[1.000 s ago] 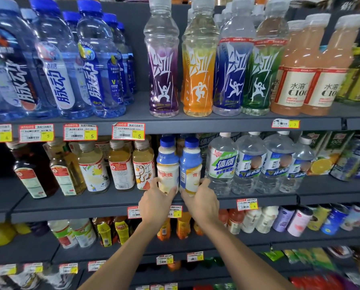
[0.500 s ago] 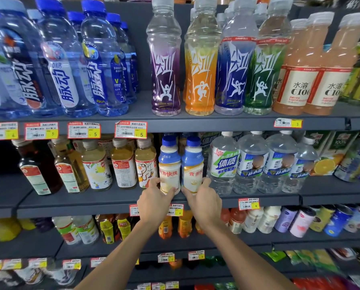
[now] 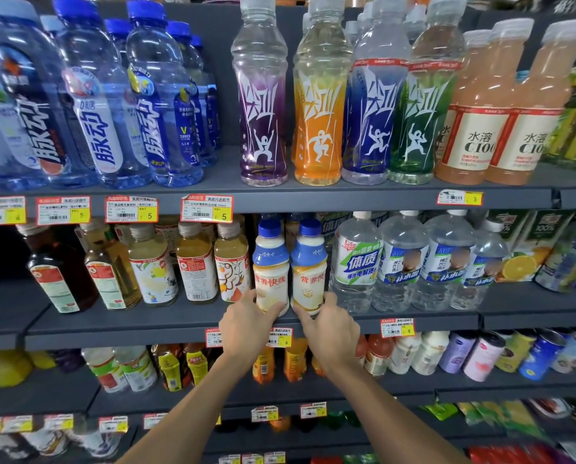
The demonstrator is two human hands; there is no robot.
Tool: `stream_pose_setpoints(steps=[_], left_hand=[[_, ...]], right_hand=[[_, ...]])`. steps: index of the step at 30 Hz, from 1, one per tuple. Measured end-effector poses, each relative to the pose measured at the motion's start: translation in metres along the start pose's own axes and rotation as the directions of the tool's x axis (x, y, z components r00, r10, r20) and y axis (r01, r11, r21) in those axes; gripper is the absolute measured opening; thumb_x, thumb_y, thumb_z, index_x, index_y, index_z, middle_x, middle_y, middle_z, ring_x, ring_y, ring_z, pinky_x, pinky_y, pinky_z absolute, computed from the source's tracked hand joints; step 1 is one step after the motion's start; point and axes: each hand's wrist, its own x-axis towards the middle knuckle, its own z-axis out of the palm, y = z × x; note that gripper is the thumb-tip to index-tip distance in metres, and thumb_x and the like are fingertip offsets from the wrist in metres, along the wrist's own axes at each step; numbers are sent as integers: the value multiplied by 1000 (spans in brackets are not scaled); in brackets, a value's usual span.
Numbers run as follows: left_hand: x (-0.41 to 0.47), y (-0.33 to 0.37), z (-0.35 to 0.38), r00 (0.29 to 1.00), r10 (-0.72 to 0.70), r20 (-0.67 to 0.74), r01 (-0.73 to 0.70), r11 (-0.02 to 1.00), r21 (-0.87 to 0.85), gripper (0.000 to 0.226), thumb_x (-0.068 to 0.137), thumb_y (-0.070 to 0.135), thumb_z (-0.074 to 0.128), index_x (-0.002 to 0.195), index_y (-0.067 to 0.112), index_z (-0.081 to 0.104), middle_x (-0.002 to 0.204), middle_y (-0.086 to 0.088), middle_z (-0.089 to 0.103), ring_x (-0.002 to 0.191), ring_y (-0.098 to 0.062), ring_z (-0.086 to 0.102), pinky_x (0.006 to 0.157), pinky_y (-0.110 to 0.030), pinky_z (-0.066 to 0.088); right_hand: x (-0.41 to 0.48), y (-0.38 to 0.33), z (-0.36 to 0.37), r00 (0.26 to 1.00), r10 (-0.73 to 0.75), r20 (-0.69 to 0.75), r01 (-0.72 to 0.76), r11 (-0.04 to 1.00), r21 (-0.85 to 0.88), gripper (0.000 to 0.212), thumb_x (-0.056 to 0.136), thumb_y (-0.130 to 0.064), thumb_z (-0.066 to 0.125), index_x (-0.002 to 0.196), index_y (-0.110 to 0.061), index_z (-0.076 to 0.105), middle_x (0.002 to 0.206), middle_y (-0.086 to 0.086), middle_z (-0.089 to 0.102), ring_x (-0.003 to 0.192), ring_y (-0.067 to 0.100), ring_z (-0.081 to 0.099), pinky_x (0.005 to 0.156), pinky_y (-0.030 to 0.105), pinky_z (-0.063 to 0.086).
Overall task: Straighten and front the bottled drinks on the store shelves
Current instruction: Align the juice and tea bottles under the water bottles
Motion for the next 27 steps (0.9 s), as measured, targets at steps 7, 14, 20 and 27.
stream_pose_setpoints(steps=[7, 14, 20, 27], left_hand=[[-2, -5, -8, 999, 29, 43, -32, 998, 57, 70, 80, 71, 65, 133, 25, 57, 83, 10, 69, 81, -11, 67, 67, -33, 56], [-1, -8, -13, 990, 98, 105, -103, 994, 44, 52, 87, 55, 69, 128, 24, 59, 72, 15, 56, 74, -6, 62, 57, -24, 48], [-1, -3, -9, 993, 68, 98, -74, 996, 52, 51, 89, 56, 66, 128, 25, 58, 76, 12, 60, 79, -10, 66, 66, -29, 56], [-3, -5, -6, 995, 67, 67, -68, 998, 16, 58, 88, 54, 68, 136, 23, 57, 74, 14, 61, 78, -8, 66, 67, -30, 57]], right_hand=[[10, 21, 0, 994, -109, 18, 108, 993, 43, 62, 89, -69, 55, 128, -20, 53, 80, -7, 72, 84, 19, 71, 67, 33, 48], [20, 42, -5, 939, -324, 113, 311, 943, 118, 62, 97, -51, 51, 150, -21, 42, 51, -16, 56, 62, 3, 63, 66, 33, 55], [13, 20, -3, 981, -192, 27, 192, 981, 1, 60, 88, -76, 49, 118, -24, 56, 86, -5, 73, 85, 20, 71, 64, 33, 46], [4, 16, 0, 996, -94, -8, 95, 995, 31, 59, 89, -71, 52, 119, -21, 57, 96, -1, 74, 93, 23, 70, 68, 34, 44]])
